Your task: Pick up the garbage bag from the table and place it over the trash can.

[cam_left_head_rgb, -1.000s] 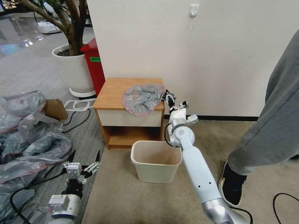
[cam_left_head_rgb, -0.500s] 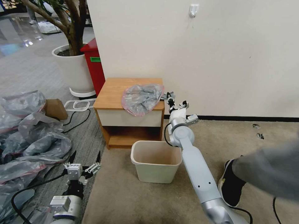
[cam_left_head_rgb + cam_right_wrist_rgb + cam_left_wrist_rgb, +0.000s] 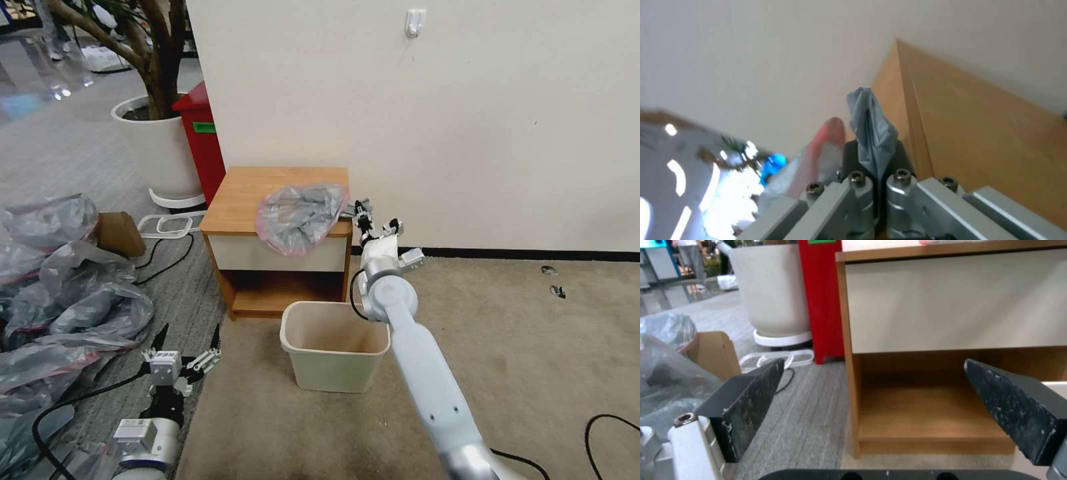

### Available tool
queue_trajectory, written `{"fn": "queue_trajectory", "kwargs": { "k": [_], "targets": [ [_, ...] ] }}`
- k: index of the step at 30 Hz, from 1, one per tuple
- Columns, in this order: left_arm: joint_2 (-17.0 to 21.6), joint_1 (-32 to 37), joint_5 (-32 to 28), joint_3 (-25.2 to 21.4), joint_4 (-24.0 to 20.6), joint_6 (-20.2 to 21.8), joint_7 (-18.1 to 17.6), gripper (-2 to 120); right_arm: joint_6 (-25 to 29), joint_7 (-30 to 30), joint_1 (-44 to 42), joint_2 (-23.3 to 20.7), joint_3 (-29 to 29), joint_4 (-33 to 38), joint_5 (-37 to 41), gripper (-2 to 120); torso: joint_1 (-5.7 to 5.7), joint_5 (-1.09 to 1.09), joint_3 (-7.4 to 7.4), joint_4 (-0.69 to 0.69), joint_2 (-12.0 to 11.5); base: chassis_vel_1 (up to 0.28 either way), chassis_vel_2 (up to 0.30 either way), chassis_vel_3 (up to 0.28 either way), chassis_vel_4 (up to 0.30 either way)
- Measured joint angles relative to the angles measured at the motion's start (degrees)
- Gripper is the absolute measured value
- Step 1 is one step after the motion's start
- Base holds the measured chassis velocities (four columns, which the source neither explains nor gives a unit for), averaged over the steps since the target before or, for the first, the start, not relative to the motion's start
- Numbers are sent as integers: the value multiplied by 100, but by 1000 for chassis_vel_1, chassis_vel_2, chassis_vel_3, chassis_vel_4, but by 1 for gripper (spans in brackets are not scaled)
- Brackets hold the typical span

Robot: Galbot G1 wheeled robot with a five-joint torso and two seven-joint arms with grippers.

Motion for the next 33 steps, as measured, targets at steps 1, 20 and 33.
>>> {"fn": "queue_trajectory", "kwargs": {
  "k": [1,20,33],
  "targets": [
    [-12,-28,9,40,16,0,-1,100,-127,246,-307,-160,-205,410,-182,0,0,-2,0,-2,0,0,0,0,0],
    [-53,-73,55,189,-7,-61,17,100,-299,1275,-2046,-507,-972,1148,-1769,0,0,-1,0,-2,0,0,0,0,0],
    [2,-133,6,173,6,-68,23,100,-285,1261,-2061,-496,-837,957,-2053,0,0,-1,1,-2,0,0,0,0,0]
  ]
}}
